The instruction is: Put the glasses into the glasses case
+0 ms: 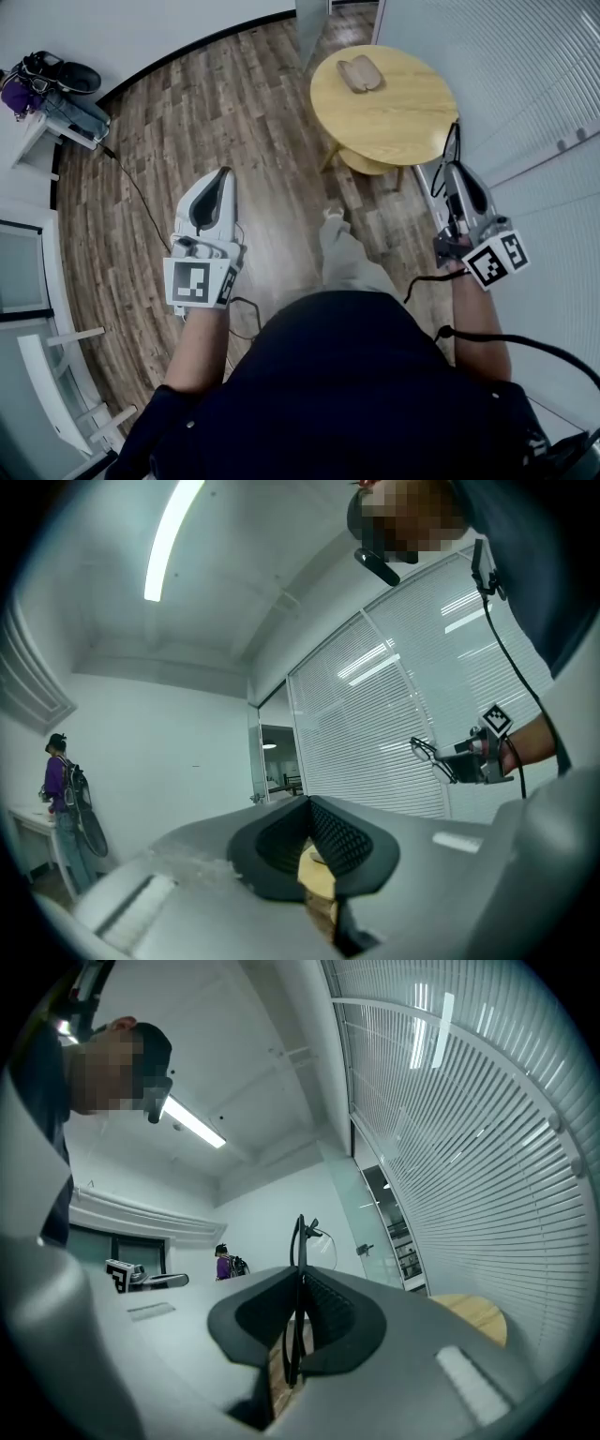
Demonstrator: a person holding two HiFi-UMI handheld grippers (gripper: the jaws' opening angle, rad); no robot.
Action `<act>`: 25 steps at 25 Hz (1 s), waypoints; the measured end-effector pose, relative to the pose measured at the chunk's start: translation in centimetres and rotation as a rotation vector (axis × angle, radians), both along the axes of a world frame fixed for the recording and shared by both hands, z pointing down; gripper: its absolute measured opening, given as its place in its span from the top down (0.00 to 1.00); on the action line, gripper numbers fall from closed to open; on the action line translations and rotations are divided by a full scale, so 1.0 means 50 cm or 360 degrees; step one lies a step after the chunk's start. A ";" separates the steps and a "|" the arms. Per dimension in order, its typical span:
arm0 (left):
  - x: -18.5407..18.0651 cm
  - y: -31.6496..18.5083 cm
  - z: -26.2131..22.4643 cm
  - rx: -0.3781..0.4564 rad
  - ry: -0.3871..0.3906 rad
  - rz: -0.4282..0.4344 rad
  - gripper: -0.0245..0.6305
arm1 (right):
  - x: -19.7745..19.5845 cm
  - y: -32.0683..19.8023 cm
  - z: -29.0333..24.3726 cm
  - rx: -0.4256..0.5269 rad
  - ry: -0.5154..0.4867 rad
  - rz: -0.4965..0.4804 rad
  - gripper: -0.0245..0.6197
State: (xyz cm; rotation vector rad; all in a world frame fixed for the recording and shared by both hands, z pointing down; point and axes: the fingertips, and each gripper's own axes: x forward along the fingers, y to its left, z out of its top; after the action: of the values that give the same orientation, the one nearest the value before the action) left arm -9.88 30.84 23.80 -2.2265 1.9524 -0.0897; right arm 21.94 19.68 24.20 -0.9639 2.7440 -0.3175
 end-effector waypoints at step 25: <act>-0.236 -0.648 -0.014 -0.0121 -0.0022 -0.0076 0.96 | -0.256 -0.655 0.074 -0.0234 -0.0055 -0.0108 0.92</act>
State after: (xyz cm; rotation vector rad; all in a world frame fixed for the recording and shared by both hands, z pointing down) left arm -21.70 -1.56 23.08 -2.2196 2.0279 -0.1884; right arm 9.16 -13.06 27.89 -0.8918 2.7574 -0.5492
